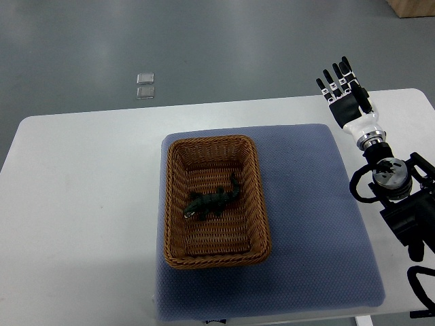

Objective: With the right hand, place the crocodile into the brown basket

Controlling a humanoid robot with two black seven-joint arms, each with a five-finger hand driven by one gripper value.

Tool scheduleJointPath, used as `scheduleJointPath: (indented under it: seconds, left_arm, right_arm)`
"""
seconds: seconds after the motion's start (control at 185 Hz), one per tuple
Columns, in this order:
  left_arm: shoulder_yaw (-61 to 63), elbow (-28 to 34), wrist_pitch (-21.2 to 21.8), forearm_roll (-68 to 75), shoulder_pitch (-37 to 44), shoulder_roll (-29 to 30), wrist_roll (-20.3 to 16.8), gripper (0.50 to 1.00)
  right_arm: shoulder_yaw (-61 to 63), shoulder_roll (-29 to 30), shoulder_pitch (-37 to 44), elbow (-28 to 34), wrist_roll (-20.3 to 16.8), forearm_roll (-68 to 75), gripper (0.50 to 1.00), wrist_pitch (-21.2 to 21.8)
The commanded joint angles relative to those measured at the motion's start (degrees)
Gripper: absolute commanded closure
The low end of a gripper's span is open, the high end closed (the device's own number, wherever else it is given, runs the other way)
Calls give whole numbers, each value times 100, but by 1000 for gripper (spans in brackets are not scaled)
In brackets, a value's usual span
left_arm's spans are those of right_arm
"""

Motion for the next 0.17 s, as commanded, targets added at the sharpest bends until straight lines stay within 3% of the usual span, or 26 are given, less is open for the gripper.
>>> scheduleJointPath:
  seconds: [0.0,0.167]
  left_arm:
    - [8,7,0,0,0,0,0,500]
    - [17,7,0,0,0,0,0,500]
  right_arm:
    - [-22,3,-4,0,0,0,570,-18]
    - [-22,3,-4,0,0,0,570,-18]
